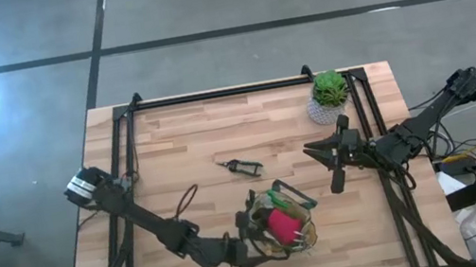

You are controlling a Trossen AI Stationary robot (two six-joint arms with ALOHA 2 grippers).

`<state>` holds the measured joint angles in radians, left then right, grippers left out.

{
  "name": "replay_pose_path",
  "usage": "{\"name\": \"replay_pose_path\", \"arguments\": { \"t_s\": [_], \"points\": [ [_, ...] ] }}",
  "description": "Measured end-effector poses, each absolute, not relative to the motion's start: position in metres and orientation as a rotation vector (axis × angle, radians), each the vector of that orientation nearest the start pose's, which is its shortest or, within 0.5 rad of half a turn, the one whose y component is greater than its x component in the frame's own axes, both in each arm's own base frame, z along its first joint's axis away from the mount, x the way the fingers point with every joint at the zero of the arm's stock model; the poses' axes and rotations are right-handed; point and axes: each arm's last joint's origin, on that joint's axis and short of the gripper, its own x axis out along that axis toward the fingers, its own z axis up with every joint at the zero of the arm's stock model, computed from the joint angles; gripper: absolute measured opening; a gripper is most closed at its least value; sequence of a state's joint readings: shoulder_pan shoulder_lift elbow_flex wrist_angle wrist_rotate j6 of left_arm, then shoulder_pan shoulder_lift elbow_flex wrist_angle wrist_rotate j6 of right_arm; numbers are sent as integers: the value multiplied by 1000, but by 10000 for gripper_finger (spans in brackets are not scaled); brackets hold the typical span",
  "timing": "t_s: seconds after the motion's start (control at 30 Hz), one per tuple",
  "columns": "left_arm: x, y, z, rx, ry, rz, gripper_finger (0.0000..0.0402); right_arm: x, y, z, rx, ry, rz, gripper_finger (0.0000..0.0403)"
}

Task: Pick & Place Garden tools in Gardening bag
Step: Put the brown trowel into the white gardening bag, then put the green shear scissors into the white gardening bag

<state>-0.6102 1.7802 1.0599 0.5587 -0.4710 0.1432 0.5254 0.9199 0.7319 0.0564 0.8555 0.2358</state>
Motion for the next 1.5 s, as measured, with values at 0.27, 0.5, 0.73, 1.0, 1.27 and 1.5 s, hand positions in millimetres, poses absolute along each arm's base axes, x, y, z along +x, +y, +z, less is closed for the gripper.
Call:
{"name": "replay_pose_path", "arguments": {
  "t_s": [0.27,0.5,0.73,1.0,1.27,1.5],
  "points": [
    [303,-196,271,241,183,-162,197,182,80,315,149,62,-339,56],
    [268,-163,313,260,250,-110,197,182,80,316,151,60,-339,56],
    [235,-105,337,258,374,140,197,182,80,316,153,58,-339,56],
    [218,-20,333,187,626,315,197,182,80,321,172,45,-331,56],
    [227,41,314,129,796,159,197,182,81,328,196,30,-310,56],
    [247,72,284,122,916,78,197,182,81,328,218,28,-311,56]
  ]
}}
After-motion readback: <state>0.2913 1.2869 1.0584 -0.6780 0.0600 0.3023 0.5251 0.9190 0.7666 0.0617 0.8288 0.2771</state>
